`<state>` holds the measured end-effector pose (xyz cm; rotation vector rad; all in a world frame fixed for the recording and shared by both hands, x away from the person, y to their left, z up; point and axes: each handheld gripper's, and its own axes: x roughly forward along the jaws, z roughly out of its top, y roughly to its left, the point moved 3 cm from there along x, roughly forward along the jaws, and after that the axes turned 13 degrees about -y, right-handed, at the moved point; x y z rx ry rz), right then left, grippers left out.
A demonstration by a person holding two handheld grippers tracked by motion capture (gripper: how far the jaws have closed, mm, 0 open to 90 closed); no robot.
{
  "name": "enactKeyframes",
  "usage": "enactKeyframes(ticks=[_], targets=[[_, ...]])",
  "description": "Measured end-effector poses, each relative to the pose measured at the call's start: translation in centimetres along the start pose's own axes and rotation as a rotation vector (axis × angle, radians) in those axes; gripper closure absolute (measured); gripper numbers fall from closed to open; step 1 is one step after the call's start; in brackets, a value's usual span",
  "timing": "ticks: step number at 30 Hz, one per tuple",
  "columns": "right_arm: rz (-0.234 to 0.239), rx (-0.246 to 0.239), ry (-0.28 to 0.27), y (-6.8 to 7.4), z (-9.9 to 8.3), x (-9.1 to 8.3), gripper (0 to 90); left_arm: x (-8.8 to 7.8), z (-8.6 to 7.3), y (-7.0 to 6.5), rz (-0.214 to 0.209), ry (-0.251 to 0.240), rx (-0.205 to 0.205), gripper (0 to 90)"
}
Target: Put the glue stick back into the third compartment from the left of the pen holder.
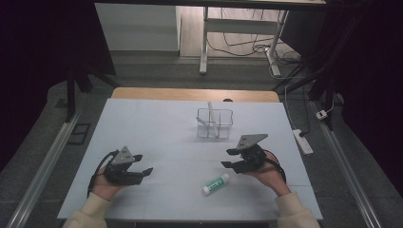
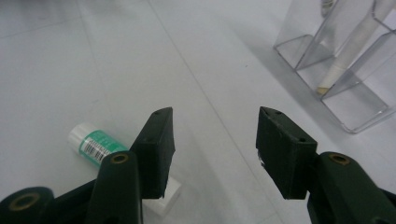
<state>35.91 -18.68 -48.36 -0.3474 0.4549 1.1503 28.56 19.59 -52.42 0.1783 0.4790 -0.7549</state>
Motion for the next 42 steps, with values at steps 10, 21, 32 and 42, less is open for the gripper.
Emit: enactKeyframes(ticks=[10,21,32,42], targets=[[0.068,-0.060,0.055,0.5,-0.3,-0.2,42.3,0.0,0.0,-0.1,-0.004,0.003,-0.003,33.2],[0.127,-0.110,0.089,1.3,-0.7,-0.2,42.0,0.2,0.1,-0.3,-0.015,0.010,-0.009,32.7],[0.224,-0.212,0.182,2.7,-1.1,1.2,37.7,0.3,0.0,-0.4,-0.017,0.015,-0.006,32.7],[0.252,-0.262,0.290,3.0,-2.4,2.8,37.0,0.4,0.0,-0.4,-0.021,0.023,-0.005,32.7]])
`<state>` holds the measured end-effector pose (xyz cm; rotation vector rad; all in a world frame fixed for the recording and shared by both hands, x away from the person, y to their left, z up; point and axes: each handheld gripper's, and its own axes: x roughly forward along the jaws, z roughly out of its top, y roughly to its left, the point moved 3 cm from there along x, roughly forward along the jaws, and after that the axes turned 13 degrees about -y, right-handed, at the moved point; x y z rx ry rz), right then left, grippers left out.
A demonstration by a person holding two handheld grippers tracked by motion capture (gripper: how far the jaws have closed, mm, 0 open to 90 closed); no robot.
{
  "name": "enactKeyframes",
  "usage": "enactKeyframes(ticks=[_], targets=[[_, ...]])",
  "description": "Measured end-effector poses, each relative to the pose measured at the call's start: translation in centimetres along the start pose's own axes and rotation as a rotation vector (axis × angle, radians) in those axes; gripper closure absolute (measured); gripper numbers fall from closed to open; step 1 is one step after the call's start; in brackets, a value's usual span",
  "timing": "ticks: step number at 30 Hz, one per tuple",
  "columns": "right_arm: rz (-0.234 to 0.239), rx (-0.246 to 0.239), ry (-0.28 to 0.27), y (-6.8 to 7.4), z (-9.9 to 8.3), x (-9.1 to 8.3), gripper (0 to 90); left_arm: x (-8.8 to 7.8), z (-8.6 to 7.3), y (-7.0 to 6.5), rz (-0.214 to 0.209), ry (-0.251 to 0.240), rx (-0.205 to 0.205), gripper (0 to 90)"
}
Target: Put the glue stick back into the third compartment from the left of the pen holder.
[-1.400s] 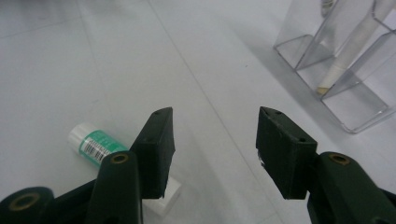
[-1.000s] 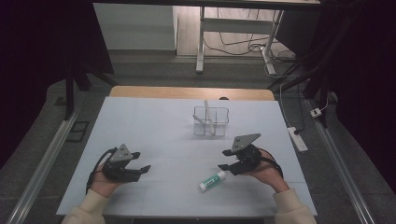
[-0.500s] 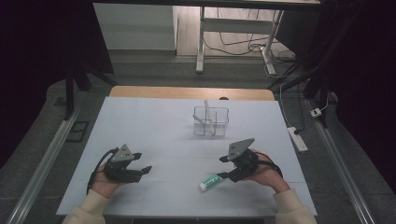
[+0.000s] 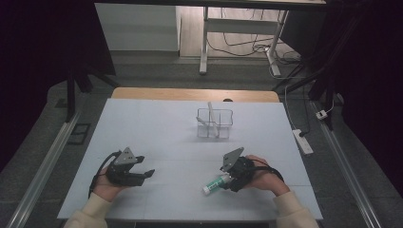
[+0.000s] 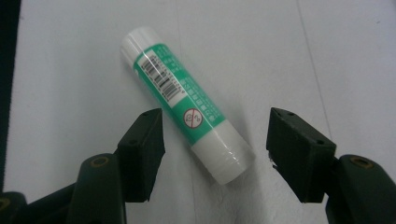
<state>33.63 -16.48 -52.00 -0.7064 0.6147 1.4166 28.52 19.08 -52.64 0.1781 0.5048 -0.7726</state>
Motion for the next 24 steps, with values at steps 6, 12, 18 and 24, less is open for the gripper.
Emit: enactKeyframes(ticks=[6,12,18,24], targets=[[0.031,-0.023,0.047,-0.04,-0.31,0.88,42.5,0.02,-0.03,0.00,0.000,0.002,0.000,32.7],[0.046,-0.048,0.041,-0.04,-0.53,0.90,53.5,0.05,-0.05,-0.01,-0.001,0.004,0.002,32.7],[0.064,-0.074,0.036,0.02,-0.55,0.75,64.2,0.02,-0.06,0.05,0.002,0.003,-0.001,32.7],[0.055,-0.046,0.007,-0.16,-0.23,0.40,64.6,-0.05,0.06,-0.06,0.003,-0.004,0.004,32.8]])
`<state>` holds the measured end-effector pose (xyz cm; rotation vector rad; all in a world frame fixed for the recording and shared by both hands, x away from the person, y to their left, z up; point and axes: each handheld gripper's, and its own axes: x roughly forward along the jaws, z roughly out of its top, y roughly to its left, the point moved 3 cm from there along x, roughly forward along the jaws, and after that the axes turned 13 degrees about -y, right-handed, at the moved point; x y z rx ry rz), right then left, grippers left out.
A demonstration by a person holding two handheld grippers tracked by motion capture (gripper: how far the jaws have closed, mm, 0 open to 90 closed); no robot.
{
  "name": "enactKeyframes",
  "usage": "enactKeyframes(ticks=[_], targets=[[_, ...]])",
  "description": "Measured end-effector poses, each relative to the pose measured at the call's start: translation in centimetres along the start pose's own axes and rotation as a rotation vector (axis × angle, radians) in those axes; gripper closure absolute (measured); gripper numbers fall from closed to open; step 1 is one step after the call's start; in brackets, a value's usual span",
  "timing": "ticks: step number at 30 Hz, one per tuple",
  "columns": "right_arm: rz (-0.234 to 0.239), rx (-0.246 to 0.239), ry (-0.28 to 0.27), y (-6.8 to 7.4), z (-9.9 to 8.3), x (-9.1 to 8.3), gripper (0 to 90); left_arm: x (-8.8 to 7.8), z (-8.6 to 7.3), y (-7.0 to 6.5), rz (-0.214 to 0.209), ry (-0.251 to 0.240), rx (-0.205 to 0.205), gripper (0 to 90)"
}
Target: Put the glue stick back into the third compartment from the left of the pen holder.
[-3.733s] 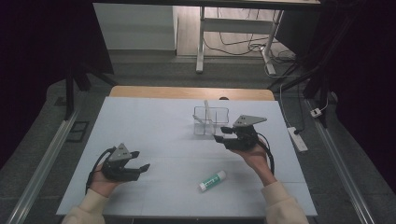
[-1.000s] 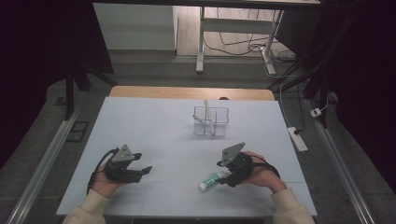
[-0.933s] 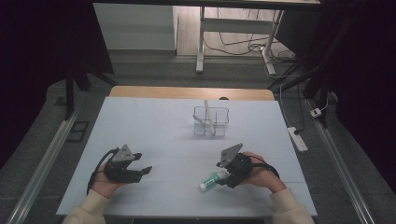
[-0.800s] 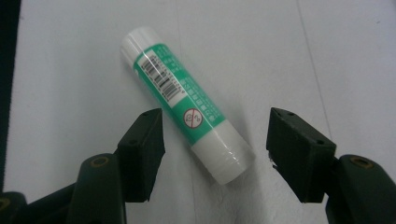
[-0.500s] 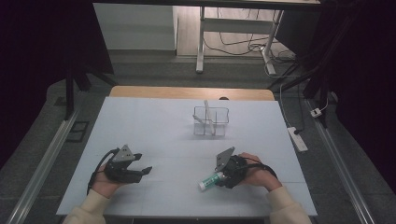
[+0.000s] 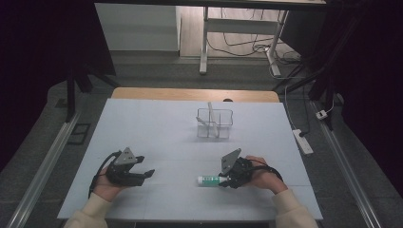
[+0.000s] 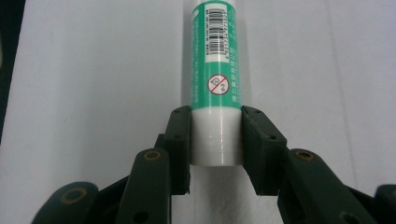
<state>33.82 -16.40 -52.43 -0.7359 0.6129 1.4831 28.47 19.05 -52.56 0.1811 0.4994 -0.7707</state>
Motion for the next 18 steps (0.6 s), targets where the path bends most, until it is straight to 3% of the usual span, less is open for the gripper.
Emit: enactKeyframes(ticks=[2,18], targets=[[-0.006,0.012,-0.029,-0.1,0.2,-0.2,64.6,0.0,0.1,-0.1,0.000,-0.004,0.001,32.8],[-0.119,0.141,-0.103,-1.0,0.9,-1.1,64.6,0.3,0.9,-1.3,-0.010,-0.012,0.059,32.9]])
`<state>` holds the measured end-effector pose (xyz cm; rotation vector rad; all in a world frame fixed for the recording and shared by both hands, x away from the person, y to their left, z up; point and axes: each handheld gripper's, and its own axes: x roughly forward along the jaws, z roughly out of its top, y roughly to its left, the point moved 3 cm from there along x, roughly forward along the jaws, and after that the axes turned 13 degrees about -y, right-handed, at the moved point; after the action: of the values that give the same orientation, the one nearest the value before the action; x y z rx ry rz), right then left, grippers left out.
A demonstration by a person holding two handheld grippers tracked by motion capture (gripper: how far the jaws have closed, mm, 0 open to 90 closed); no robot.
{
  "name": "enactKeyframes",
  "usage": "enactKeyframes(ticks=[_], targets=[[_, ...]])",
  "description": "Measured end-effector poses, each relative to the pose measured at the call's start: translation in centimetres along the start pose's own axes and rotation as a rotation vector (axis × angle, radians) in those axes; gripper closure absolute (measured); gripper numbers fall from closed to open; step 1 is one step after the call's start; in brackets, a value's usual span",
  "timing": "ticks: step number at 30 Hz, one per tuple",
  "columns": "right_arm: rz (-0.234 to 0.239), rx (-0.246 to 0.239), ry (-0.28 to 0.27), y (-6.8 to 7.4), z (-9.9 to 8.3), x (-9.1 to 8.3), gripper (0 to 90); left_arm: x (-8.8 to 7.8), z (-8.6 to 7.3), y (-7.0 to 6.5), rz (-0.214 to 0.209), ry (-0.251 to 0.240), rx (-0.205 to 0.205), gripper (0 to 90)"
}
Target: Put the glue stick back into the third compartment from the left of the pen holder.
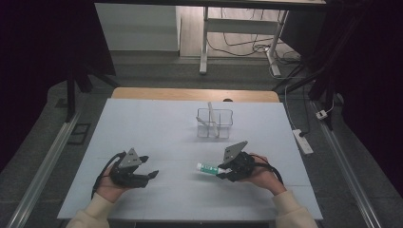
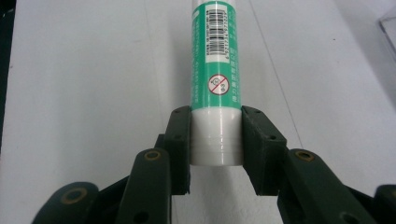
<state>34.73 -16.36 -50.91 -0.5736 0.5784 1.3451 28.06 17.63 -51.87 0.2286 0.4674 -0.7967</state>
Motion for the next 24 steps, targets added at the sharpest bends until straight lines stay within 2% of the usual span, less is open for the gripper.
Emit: enactKeyframes(ticks=[6,13,24], targets=[[-0.030,0.046,-0.027,-0.3,0.1,-0.2,64.6,0.0,0.1,-0.1,-0.003,-0.004,0.000,32.8],[-0.064,0.092,-0.037,-0.4,0.5,0.0,64.6,0.4,0.7,-0.7,-0.025,-0.009,0.018,33.3],[-0.048,0.133,-0.038,-0.1,1.1,0.7,64.6,1.8,2.4,-2.1,-0.052,-0.013,0.075,32.4]])
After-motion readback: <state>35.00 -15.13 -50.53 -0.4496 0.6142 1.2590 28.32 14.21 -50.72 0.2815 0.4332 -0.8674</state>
